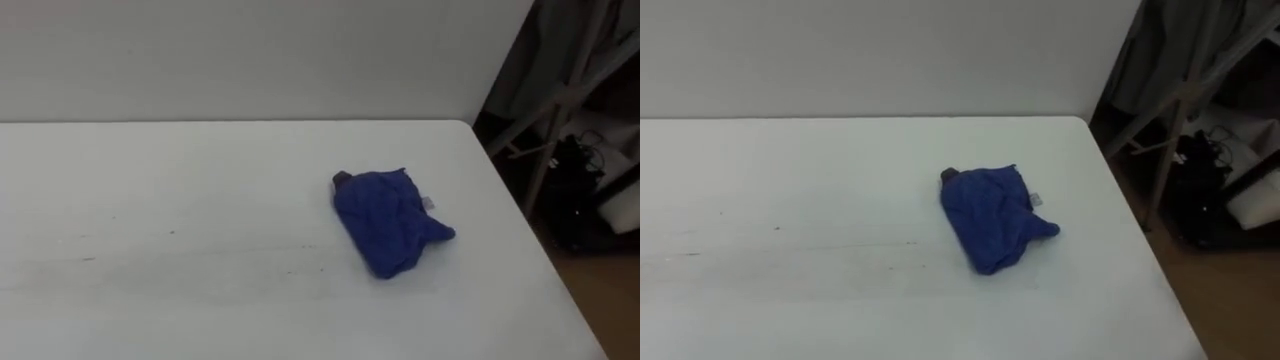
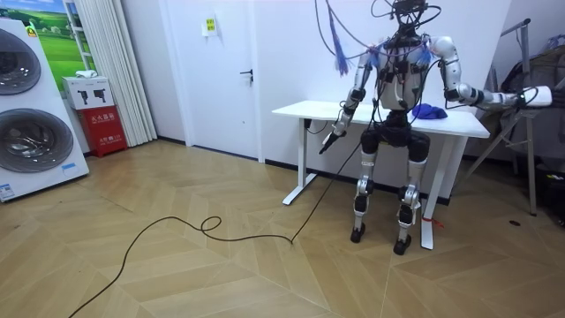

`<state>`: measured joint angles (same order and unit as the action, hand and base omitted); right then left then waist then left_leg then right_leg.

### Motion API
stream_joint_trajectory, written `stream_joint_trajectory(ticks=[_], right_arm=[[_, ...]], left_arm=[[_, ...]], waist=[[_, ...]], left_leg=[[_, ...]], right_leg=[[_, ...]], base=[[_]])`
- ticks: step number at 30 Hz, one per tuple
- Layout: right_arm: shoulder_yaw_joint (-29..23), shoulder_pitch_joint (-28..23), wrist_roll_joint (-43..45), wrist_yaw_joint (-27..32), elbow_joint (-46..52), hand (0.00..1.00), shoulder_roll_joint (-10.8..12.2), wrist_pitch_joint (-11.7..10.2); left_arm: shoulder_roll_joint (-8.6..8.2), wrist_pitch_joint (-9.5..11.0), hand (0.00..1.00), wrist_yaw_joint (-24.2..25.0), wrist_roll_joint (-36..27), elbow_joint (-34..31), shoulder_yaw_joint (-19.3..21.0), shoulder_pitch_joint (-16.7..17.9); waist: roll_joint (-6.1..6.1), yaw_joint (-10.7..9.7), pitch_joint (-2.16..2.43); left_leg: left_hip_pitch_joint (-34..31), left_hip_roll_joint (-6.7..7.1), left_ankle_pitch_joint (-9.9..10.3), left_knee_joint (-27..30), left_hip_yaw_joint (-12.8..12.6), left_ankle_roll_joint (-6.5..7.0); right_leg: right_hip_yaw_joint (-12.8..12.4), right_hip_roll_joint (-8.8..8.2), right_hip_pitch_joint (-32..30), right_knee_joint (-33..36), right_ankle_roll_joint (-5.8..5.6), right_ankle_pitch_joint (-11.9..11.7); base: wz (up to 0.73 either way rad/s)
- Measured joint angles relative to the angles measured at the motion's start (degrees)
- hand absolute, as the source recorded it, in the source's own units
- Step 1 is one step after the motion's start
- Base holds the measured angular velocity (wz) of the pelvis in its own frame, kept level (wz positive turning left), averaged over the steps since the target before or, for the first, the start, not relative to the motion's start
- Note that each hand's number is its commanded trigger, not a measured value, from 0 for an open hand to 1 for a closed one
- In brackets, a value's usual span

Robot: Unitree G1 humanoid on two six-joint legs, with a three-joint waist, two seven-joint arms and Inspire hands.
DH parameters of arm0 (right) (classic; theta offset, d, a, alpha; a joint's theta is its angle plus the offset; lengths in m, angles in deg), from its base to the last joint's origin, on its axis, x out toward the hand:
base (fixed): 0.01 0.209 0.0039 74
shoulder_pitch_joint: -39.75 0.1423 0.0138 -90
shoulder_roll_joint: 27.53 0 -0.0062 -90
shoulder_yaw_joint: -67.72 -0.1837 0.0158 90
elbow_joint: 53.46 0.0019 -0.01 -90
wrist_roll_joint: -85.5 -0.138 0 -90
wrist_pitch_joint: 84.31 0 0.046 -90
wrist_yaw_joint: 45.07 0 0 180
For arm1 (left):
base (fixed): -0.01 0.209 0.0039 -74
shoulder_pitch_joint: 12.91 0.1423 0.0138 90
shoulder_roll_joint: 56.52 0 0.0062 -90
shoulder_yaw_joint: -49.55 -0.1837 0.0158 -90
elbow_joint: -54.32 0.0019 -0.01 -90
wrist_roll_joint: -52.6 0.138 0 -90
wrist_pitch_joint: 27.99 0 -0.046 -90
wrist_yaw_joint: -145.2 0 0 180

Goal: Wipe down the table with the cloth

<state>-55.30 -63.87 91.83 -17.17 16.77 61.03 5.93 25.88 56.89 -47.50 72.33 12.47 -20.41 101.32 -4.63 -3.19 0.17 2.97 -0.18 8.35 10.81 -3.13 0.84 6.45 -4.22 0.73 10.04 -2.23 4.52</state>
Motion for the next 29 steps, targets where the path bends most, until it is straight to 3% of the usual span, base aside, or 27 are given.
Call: stream_joint_trajectory(ticks=[1,2,5,6,13,19,24,29], right_arm=[[-0.35,-0.01,-0.80,0.47,-0.83,0.00,-0.08,0.06],[-0.52,-0.01,-2.87,1.71,-3.07,0.00,-0.62,0.11],[-0.81,0.03,-5.44,3.25,-10.35,0.00,-1.18,0.64],[-0.71,-0.12,-6.47,3.27,-13.46,0.00,-1.17,0.70],[0.61,-1.18,-15.43,2.22,-32.33,0.00,-1.08,1.36],[3.68,-2.68,-19.93,-4.84,-47.77,0.00,-0.14,5.14],[13.79,-3.19,-12.12,-11.17,-52.01,0.00,4.19,8.73],[21.10,0.06,0.22,-15.09,-51.20,0.00,6.38,9.77]], left_arm=[[0.02,-0.09,0.00,0.04,0.00,0.00,0.22,0.12],[0.06,-0.30,0.00,0.19,-0.04,-0.02,0.48,0.36],[0.08,-0.87,0.00,1.09,-0.44,-0.06,1.25,0.03],[0.06,-0.87,0.00,1.10,-1.56,-0.03,1.22,-0.14],[0.05,-0.85,0.00,1.10,-4.28,0.10,1.17,-2.66],[0.07,-0.85,0.00,1.05,-4.01,1.82,0.95,-2.86],[-0.11,-1.27,0.00,1.09,-2.18,6.14,-2.98,-4.02],[-0.16,-1.35,0.00,0.83,-1.06,7.22,-6.64,-4.88]], waist=[[0.00,-0.19,0.00],[-0.19,-0.57,0.30],[-0.52,-1.61,0.33],[-0.34,-1.60,0.18],[-0.37,-1.32,0.33],[-0.03,-1.41,0.56],[0.23,-0.99,0.69],[1.21,0.81,0.72]], left_leg=[[-0.08,-0.03,0.00,0.00,0.00,0.00],[-0.40,-0.06,-0.01,0.00,-0.01,-0.02],[-0.83,-0.10,-0.07,0.01,0.06,-0.11],[-0.83,-0.11,-0.06,0.02,0.03,-0.10],[-0.81,-0.11,-0.06,0.00,0.07,-0.11],[-0.98,-0.34,0.22,0.00,0.76,0.32],[-0.95,-0.37,0.23,0.08,1.67,0.32],[-0.71,-0.18,0.23,0.09,2.01,0.32]], right_leg=[[0.02,0.01,-0.07,-0.01,0.02,0.02],[0.08,0.01,-0.36,-0.03,0.04,0.03],[0.30,0.01,-0.62,-0.05,0.07,0.04],[0.20,0.05,-0.75,-0.14,0.07,0.04],[0.05,0.07,-0.37,-0.12,0.08,0.05],[0.61,-0.15,-0.31,-0.10,0.14,0.14],[1.74,-0.41,0.36,-0.19,0.07,0.53],[1.94,-0.45,0.65,-0.26,0.06,0.55]], base=[[0.00],[0.00],[0.00],[0.00],[0.00],[0.01],[0.12],[0.03]])
